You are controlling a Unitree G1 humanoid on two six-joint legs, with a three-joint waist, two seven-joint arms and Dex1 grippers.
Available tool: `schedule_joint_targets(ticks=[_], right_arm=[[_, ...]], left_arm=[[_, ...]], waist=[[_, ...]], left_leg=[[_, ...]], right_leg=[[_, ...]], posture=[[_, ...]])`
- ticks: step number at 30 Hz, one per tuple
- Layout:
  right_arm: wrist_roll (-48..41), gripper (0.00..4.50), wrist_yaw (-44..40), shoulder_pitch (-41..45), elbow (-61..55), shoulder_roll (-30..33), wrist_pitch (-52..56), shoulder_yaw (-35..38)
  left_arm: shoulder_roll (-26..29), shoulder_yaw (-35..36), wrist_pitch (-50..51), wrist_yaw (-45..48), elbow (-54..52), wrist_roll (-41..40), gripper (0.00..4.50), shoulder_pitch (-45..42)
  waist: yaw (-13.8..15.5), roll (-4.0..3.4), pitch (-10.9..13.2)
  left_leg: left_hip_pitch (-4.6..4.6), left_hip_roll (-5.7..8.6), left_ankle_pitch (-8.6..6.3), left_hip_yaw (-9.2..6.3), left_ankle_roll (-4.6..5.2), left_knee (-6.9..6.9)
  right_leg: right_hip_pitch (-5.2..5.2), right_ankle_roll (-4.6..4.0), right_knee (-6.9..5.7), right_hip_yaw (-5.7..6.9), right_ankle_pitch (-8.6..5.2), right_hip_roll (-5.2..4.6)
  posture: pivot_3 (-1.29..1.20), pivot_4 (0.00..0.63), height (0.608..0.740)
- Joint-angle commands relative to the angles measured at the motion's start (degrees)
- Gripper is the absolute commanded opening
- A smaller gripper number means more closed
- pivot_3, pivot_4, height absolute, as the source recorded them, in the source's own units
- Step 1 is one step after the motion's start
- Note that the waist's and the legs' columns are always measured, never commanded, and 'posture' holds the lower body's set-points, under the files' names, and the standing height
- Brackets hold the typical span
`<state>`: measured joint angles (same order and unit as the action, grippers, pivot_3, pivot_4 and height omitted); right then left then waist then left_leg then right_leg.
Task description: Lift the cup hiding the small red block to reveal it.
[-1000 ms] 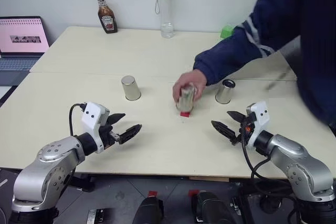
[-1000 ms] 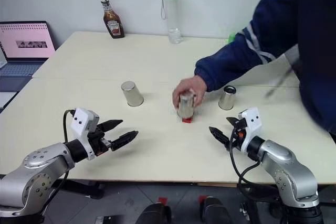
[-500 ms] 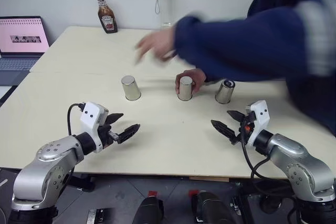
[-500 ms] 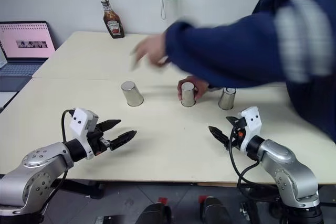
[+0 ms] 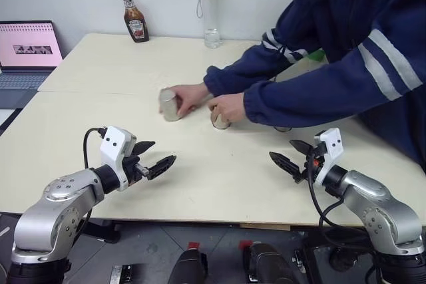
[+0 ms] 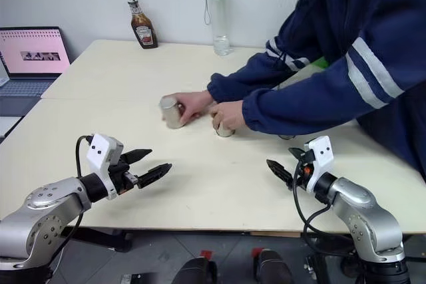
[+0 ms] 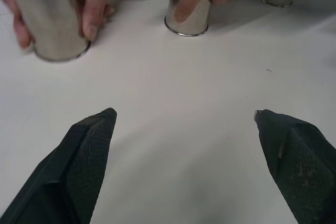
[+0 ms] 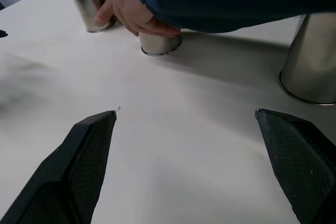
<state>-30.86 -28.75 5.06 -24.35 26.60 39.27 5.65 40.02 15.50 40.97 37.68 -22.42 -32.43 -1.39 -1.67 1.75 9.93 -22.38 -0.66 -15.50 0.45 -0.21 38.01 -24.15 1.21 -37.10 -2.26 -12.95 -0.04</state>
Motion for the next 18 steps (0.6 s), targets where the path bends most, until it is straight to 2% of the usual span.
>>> schedule_joint_targets(ticks=[1, 10, 18], right_arm=[[-0.6, 4.5, -0.4, 0.3, -1.2, 0.1, -1.0, 0.9], [-1.7, 4.5, -1.5, 0.9, -3.1, 2.0, 1.0, 1.1], [-10.0, 4.5, -5.8, 5.5, -9.0, 4.6, 7.3, -1.3]], left_arm=[[0.7, 1.1, -0.4, -0.2, -1.2, -0.2, 4.48, -0.4], [0.8, 4.9, -2.4, -2.8, 0.4, 1.7, 4.48, -0.2], [-4.8, 5.9, -5.9, -10.8, 0.7, 5.5, 4.48, -0.4]], waist=[[0.0, 0.0, 0.0], [0.0, 0.0, 0.0], [0.0, 0.03, 0.0]], left_leg=[[0.0, 0.0, 0.0, 0.0, 0.0, 0.0], [0.0, 0.0, 0.0, -0.02, 0.0, 0.0], [0.0, -0.01, 0.0, -0.01, 0.0, 0.0]], right_leg=[[0.0, 0.0, 0.0, 0.0, 0.0, 0.0], [0.0, 0.0, 0.0, 0.01, 0.0, 0.0], [0.01, 0.03, -0.01, 0.0, 0.02, -0.01]], posture=[[0.0, 0.15, 0.74], [0.0, 0.15, 0.74], [0.0, 0.15, 0.74]])
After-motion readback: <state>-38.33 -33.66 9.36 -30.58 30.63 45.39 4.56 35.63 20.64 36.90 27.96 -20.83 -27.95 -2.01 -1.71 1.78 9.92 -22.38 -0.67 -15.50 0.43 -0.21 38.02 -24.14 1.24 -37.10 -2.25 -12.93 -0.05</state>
